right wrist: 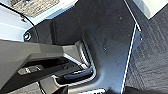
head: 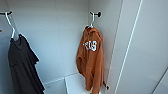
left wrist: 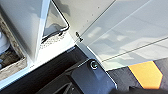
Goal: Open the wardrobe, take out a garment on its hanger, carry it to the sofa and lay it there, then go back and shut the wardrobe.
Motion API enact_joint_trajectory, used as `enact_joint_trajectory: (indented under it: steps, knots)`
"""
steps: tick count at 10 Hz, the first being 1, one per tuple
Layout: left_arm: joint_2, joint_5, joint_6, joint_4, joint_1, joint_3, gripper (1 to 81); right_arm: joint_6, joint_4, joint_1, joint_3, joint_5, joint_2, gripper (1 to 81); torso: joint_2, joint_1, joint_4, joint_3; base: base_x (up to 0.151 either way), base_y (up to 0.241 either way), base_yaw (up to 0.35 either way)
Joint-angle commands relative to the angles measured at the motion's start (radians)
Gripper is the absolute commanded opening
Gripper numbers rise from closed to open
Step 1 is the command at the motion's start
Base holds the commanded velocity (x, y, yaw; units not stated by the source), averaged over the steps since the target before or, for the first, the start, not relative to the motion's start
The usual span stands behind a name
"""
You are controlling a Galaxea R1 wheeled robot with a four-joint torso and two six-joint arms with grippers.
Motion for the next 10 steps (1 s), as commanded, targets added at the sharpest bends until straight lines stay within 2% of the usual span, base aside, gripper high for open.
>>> enact_joint_trajectory:
  steps: [1, 6, 10]
  knots:
    - [-0.062, 0.082, -0.002, -0.003, -0.164, 0.13, 81.1, -0.003, -0.004, 0.038, 0.003, -0.035, 0.003, 81.1, 0.0, 0.0, 0.0, 0.0, 0.0, 0.0, 0.0]
    - [-0.156, 0.099, -0.005, -0.006, -0.274, 0.349, 81.1, -0.001, -0.002, 0.038, 0.0, -0.032, 0.0, 81.1, 0.0, 0.0, 0.0, 0.0, 0.0, 0.0, 0.0]
    - [-0.231, 0.116, -0.079, -0.003, -0.415, 0.52, 81.1, 0.0, -0.001, 0.041, 0.0, -0.034, -0.001, 81.1, 0.0, 0.0, 0.0, 0.0, 0.0, 0.0, 0.0]
